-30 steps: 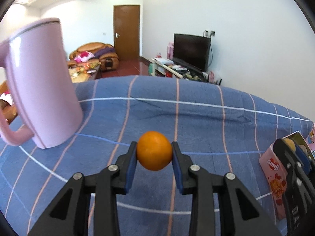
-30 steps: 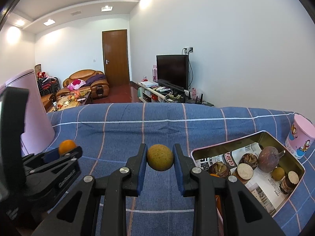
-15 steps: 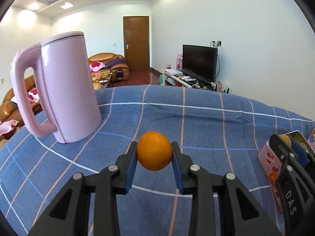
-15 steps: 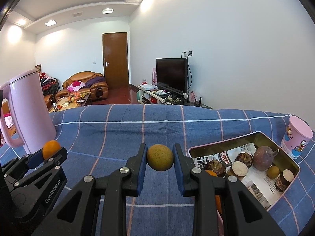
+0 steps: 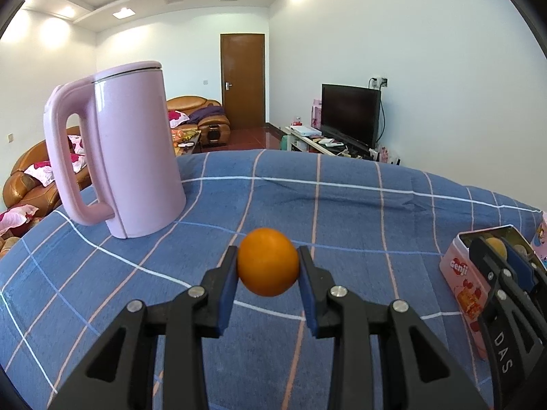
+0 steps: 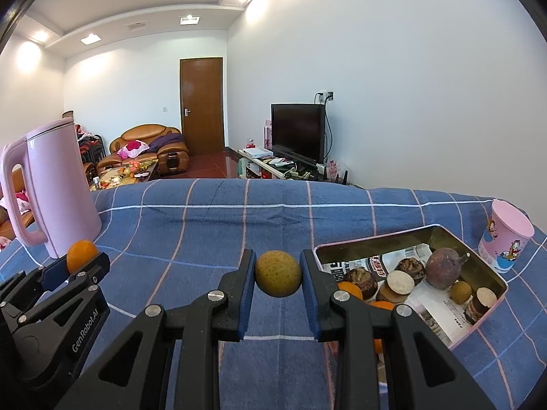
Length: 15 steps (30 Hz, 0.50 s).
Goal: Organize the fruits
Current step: 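Carry the orange and yellow-green fruit toward the pink tin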
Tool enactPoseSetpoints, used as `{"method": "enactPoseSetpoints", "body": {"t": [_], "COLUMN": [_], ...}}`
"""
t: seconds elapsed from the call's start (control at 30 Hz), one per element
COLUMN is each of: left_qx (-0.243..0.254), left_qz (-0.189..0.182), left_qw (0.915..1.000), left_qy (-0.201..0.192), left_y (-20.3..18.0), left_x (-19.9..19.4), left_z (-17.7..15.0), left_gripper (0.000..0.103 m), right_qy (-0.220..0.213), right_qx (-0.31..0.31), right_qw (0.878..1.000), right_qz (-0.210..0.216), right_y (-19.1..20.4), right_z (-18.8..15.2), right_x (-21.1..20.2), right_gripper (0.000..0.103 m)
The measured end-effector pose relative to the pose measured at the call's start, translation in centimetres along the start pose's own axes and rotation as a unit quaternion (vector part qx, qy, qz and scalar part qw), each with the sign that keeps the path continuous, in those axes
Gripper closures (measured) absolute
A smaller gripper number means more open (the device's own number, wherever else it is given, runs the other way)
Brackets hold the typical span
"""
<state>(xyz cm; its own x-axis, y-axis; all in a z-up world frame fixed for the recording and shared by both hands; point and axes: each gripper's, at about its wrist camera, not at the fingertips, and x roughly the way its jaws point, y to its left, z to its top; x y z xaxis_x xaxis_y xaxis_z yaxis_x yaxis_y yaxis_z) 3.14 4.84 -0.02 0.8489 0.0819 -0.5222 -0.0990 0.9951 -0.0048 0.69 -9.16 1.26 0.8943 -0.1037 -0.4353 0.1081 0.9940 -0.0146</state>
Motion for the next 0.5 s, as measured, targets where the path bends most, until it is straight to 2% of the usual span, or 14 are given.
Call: {"method": "enactPoseSetpoints", "body": {"t": [0.5], "left_qx": [0.001], "left_qz": [-0.006], "left_qw": [1.0], "left_qy": [-0.007], "left_y": [-0.9], "left_x": [-2.1], "left_z": [-1.2], "left_gripper": [0.068], "right_qy": [-0.004], "right_qx": [-0.009], "right_qw": [1.0], "right_qz": [0.004], "right_y": [-1.2], "right_z": [-1.0], "right_x": [-2.0], "right_gripper": [0.075]}}
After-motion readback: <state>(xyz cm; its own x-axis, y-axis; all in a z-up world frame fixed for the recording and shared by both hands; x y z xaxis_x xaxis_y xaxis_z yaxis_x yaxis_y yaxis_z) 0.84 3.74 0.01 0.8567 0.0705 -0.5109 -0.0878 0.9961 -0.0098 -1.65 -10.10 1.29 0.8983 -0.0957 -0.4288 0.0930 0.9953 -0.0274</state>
